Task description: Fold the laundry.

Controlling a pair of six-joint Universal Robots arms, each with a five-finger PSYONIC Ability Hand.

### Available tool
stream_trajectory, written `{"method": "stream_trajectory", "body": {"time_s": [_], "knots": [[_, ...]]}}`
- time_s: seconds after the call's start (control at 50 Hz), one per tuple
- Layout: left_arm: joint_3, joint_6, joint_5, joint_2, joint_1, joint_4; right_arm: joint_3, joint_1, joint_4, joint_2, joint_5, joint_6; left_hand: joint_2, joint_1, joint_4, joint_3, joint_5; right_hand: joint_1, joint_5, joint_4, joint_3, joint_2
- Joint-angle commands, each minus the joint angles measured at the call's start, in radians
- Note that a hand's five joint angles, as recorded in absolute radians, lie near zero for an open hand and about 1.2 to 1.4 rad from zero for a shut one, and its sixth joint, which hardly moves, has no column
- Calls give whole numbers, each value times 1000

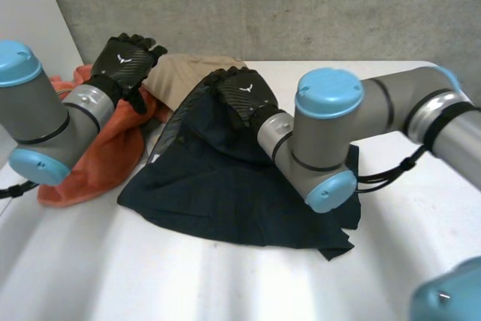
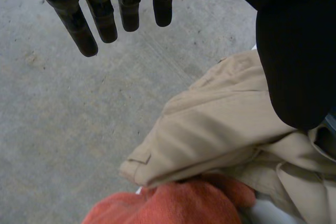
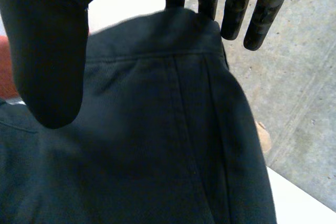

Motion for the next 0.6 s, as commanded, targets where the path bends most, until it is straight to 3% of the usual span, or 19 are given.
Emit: {"method": "stream_trajectory", "body": {"time_s": [0.02, 0.08, 0.1, 0.16, 0.3, 0.4, 0.48, 0.6], "knots": [[-107, -42, -13, 80, 19, 5, -124, 10, -21, 116, 2, -26, 0, 3, 1, -5, -18, 525, 364, 487, 508, 502], [-107, -42, -13, 82, 19, 8, -115, 12, -23, 105, -9, -58, -3, 0, -2, -8, -21, 1116, 955, 1079, 1099, 1093], [-101, -43, -12, 82, 21, 11, -95, 10, -21, 84, -7, -79, -6, -3, -4, -10, -24, 1207, 1046, 1169, 1190, 1184], [-84, -43, -12, 82, 25, 22, -18, 9, -24, -8, -10, -105, -12, -8, -10, -16, -30, 1208, 1047, 1170, 1191, 1185], [-2, -40, 1, 31, 19, 79, 324, -13, -23, -367, -33, -233, -15, -11, -13, -19, -33, 1208, 1047, 1170, 1191, 1185], [57, -37, 20, -35, 7, 100, 514, -119, 36, -537, -33, -372, -15, -11, -13, -19, -33, 1208, 1047, 1170, 1191, 1185], [86, -35, 98, -85, -15, 100, 658, -224, 95, -701, -35, -450, -15, -11, -13, -19, -33, 1208, 1047, 1170, 1191, 1185], [91, -28, 221, -159, -71, 100, 787, -286, 106, -818, -76, -452, 0, 3, 1, -5, -18, 1208, 1047, 1170, 1191, 1185]]}}
